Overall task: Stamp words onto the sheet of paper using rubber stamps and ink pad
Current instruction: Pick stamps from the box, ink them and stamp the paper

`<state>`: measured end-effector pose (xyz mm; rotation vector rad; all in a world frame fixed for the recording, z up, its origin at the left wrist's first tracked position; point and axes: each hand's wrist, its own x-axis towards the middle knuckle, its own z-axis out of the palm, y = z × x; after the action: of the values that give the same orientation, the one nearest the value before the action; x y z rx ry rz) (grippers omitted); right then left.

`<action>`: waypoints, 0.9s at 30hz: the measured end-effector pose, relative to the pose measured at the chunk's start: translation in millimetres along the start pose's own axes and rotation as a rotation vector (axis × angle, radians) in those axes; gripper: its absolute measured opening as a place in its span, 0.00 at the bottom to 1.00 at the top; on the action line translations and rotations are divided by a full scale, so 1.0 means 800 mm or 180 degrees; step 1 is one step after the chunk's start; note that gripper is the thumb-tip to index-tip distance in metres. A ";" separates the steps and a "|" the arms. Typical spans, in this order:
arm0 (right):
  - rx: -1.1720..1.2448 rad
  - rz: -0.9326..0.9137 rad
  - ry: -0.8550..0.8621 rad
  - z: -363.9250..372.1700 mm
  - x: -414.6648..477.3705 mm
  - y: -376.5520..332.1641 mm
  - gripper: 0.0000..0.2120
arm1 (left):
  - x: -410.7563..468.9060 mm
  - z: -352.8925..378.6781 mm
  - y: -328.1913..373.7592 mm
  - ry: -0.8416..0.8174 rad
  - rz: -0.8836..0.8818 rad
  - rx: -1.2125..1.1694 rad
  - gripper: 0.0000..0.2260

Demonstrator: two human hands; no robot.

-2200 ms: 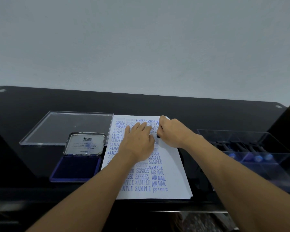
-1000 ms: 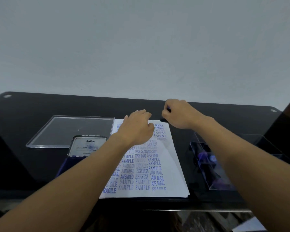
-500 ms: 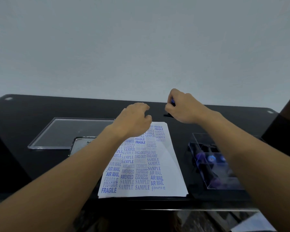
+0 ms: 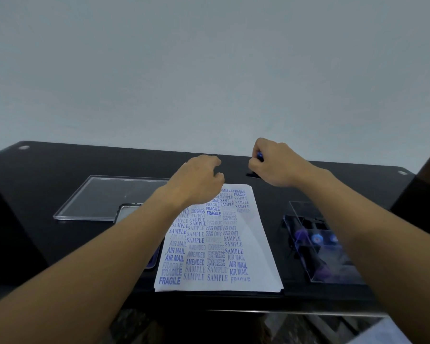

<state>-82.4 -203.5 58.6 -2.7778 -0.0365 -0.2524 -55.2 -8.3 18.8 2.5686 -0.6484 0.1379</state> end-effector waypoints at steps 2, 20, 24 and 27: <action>-0.0005 0.0012 0.0004 0.001 -0.001 -0.003 0.05 | -0.002 -0.002 -0.001 0.0002 0.0010 0.0006 0.22; 0.0220 -0.0502 -0.0750 0.074 -0.015 -0.123 0.06 | -0.077 -0.052 -0.103 0.0240 -0.0583 -0.0123 0.21; 0.0259 -0.0705 -0.0862 0.095 -0.014 -0.161 0.09 | -0.111 -0.066 -0.136 0.0353 -0.0762 -0.0077 0.22; 0.0266 -0.0818 -0.0865 0.107 -0.014 -0.181 0.11 | -0.133 -0.071 -0.152 0.0408 -0.0885 -0.0157 0.21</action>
<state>-87.4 -38.1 27.2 -2.6999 -0.4621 0.0645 -90.4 157.2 -6.4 2.5466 -0.2408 0.1885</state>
